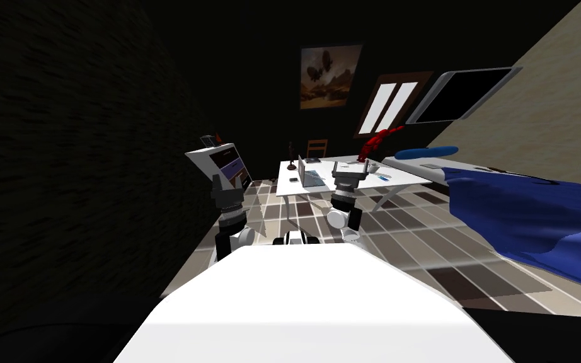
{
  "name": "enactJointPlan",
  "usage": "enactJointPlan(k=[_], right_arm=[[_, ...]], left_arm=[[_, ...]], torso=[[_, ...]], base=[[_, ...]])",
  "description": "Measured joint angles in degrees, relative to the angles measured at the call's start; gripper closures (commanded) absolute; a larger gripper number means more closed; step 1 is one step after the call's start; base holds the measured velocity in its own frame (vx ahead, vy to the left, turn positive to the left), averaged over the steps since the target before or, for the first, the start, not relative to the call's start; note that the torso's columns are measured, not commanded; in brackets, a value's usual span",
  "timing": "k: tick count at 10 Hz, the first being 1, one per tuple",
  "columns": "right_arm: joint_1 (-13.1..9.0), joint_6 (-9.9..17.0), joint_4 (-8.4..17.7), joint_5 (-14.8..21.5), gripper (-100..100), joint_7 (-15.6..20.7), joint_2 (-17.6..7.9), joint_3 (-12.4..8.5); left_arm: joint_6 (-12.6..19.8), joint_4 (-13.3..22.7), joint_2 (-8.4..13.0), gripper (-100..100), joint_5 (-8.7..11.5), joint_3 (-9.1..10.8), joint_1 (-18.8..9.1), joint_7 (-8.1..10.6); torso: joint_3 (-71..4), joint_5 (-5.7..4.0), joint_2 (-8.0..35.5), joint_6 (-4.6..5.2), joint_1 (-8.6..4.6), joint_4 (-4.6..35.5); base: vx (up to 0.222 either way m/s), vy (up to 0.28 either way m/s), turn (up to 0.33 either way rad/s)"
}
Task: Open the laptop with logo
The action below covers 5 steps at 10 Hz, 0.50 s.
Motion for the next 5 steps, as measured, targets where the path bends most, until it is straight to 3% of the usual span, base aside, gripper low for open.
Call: enactJointPlan(k=[5], right_arm=[[-3.2, -1.4, 1.8, -8.1, -100, -1.2, -0.4, 1.6]], left_arm=[[0.0, 0.0, 0.0, 0, 0.0, 0.00, 0.0, 0.00]], torso=[[0.0, 0.00, 0.0, 0.01, 0.01, 0.0]], base=[[0.015, 0.005, 0.030]])
